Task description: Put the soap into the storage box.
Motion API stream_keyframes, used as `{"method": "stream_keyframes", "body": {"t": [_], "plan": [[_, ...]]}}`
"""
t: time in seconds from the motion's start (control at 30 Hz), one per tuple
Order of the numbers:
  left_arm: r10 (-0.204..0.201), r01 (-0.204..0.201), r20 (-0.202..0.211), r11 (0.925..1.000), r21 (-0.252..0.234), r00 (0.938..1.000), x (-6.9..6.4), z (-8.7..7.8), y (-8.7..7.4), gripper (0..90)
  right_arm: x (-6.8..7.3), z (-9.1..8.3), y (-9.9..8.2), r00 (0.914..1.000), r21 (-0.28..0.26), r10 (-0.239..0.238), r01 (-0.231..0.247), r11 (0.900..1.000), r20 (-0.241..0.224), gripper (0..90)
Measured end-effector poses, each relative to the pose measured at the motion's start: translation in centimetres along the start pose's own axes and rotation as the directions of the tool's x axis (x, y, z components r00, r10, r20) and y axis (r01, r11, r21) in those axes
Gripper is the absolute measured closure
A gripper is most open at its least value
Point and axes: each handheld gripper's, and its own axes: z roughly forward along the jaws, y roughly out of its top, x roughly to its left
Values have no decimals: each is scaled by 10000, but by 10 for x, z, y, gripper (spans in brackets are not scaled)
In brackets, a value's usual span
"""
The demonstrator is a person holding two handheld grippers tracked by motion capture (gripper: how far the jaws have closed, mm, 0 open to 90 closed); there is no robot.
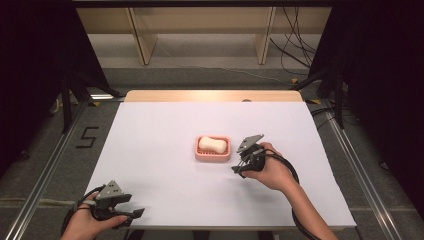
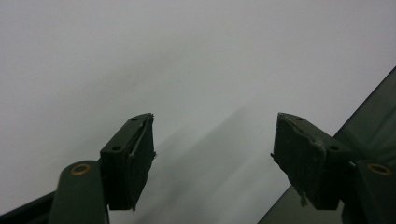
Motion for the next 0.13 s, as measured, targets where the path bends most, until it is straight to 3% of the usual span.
{"method": "stream_keyframes", "body": {"t": [0.13], "plan": [[156,-157,30,9998,81,9999,0,0,1,286,0,1,-3,10000,42,57,-57,10000,37,407]]}}
